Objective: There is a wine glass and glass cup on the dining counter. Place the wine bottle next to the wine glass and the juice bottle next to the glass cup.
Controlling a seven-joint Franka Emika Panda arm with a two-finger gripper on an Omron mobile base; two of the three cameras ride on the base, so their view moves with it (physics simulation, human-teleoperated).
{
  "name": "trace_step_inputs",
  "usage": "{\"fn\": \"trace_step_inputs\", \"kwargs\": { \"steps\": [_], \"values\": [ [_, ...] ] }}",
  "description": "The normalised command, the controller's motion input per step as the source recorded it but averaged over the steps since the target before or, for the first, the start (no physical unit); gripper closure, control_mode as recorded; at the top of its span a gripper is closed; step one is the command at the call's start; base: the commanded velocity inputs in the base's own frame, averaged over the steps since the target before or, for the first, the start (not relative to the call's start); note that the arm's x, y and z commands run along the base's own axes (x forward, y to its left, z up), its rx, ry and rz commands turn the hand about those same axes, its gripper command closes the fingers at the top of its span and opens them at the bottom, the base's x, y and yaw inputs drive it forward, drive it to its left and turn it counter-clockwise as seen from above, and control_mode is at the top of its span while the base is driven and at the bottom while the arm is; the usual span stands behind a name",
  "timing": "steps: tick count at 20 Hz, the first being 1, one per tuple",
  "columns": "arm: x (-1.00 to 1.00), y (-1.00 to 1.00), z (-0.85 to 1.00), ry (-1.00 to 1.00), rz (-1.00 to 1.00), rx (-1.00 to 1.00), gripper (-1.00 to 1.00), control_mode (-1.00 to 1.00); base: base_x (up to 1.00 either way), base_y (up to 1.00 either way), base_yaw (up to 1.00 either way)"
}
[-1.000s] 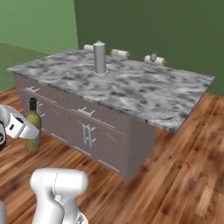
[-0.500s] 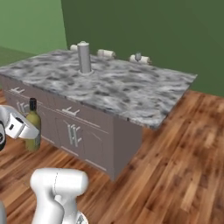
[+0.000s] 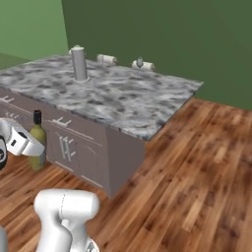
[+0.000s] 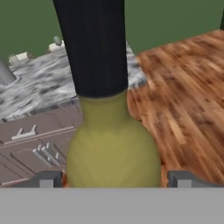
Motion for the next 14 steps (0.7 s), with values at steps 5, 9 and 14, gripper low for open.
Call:
{"fn": "trace_step_inputs", "kwargs": {
  "steps": [5, 9, 14],
  "values": [
    [0.00, 0.00, 0.00, 0.00, 0.00, 0.00, 1.00, 1.00, 0.13, -0.65, 0.00],
    [0.00, 0.00, 0.00, 0.00, 0.00, 0.00, 1.00, 1.00, 0.17, -0.63, 0.00],
    [0.00, 0.00, 0.00, 0.00, 0.00, 0.00, 1.00, 1.00, 0.22, -0.62, 0.00]
  ]
}}
